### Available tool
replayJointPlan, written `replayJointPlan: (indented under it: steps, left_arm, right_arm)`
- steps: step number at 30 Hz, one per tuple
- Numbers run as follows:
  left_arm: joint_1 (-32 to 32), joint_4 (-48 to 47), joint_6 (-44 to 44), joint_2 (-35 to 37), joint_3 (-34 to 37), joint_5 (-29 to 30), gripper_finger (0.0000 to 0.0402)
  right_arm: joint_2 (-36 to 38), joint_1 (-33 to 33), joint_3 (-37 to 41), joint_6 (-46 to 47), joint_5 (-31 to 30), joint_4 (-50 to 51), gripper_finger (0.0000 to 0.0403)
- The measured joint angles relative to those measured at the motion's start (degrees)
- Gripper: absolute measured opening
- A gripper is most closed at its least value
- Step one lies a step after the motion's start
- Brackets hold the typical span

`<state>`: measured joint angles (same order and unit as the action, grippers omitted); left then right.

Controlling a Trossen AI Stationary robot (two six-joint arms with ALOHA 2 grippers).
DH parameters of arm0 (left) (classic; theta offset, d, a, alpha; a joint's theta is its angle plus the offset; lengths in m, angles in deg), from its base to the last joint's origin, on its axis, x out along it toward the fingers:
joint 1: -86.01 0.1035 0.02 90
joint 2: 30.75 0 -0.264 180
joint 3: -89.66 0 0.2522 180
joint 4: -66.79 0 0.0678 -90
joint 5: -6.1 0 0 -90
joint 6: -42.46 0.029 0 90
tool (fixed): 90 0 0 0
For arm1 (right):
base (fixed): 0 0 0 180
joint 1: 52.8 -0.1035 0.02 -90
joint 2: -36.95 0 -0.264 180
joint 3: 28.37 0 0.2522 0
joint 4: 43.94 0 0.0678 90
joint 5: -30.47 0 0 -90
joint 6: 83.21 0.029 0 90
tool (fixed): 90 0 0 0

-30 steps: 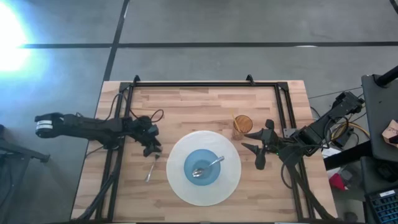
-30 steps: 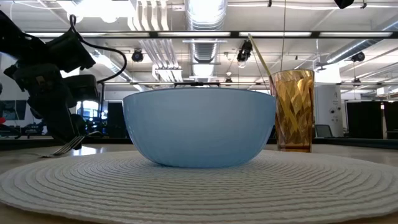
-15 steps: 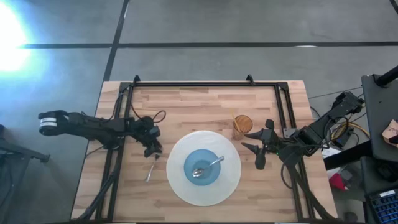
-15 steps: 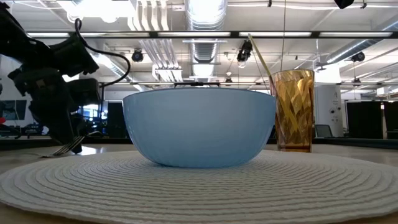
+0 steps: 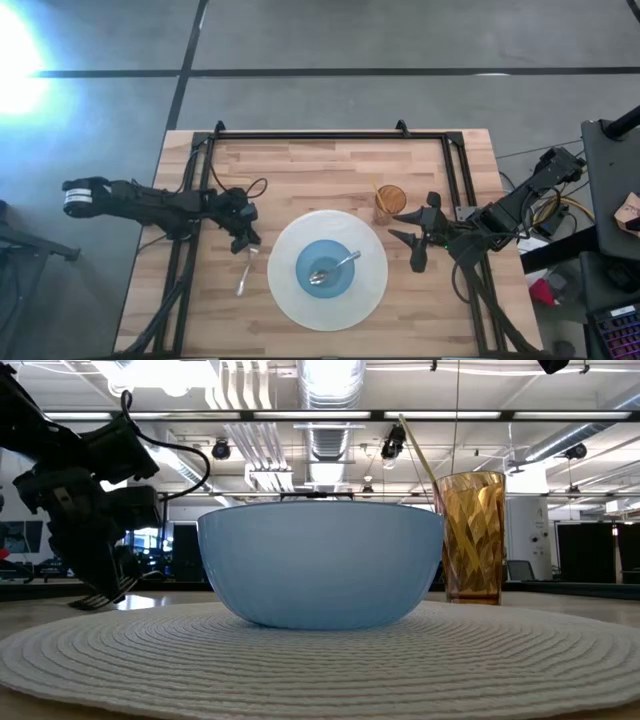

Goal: Pick & Place Utensil
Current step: Put the silver fork into the blue bowl on the white mat

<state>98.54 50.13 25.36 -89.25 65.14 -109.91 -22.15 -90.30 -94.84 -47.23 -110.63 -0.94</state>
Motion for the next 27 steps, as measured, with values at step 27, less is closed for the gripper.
replayJointPlan:
  steps: [27]
  left_arm:
    - [-0.04,1.86,-3.80,0.79,-7.60,-2.09,0.0000]
  right_arm:
    - [0.00,0.00,0.00,0.00,0.73,-1.17,0.0166]
